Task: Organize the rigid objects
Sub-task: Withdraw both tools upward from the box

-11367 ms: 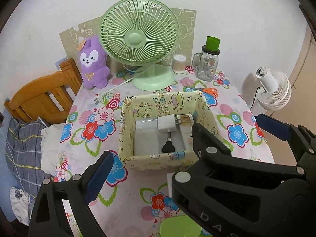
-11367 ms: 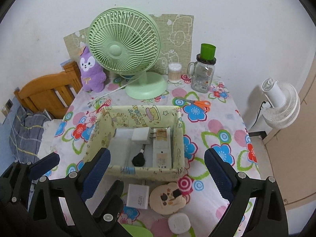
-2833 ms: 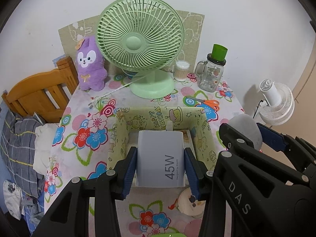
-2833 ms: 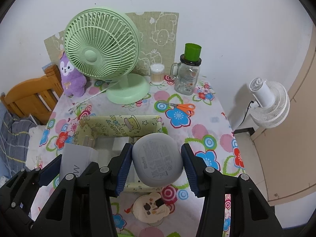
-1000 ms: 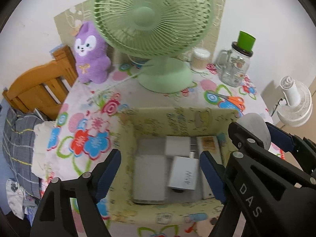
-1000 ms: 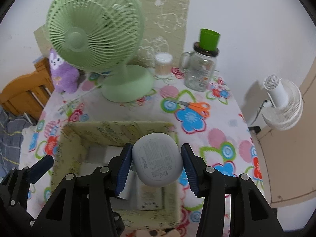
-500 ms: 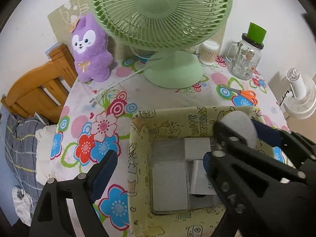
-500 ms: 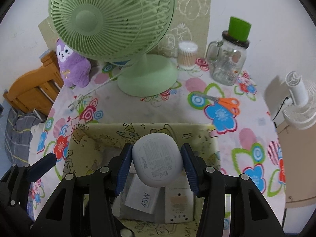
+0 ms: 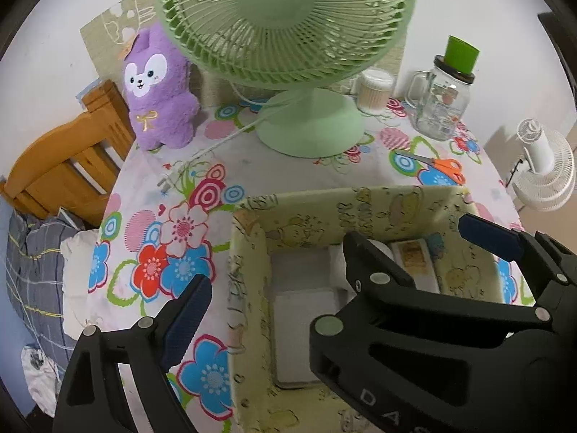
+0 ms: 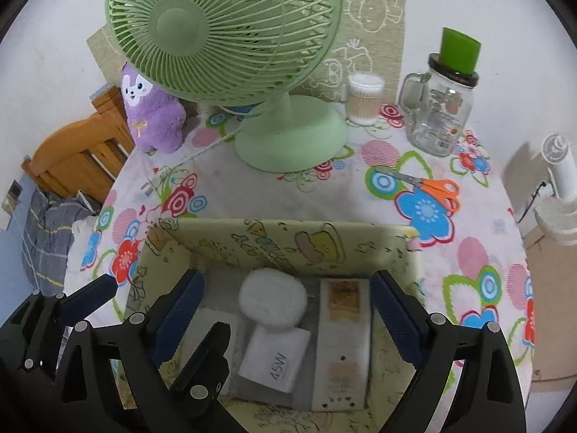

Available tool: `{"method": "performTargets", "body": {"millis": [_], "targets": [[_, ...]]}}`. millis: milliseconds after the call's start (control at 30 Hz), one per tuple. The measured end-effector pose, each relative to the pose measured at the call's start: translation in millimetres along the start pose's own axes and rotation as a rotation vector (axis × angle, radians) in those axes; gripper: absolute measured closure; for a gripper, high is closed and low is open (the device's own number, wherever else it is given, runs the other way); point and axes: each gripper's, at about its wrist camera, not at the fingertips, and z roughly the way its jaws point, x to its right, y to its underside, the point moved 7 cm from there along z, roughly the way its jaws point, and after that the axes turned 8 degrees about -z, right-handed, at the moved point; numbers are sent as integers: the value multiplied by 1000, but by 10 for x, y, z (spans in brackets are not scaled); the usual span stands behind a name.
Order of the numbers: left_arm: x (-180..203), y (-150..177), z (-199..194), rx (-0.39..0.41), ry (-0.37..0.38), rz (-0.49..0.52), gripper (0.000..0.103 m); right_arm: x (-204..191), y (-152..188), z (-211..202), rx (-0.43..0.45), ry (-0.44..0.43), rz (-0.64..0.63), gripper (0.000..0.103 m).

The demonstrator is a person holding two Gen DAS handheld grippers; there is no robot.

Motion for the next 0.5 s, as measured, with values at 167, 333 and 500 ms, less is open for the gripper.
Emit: {"method": "performTargets", "body": {"millis": [167,333,500], "targets": [[99,60,-84,2,25,8,9,96,69,-143,2,47,-5,8],[170,126,-175,4,44,12,8,153,146,-266,0,72,0,7],[211,184,-275,12,54,18,8,181,199,-395,7,87,-7,7]]}}
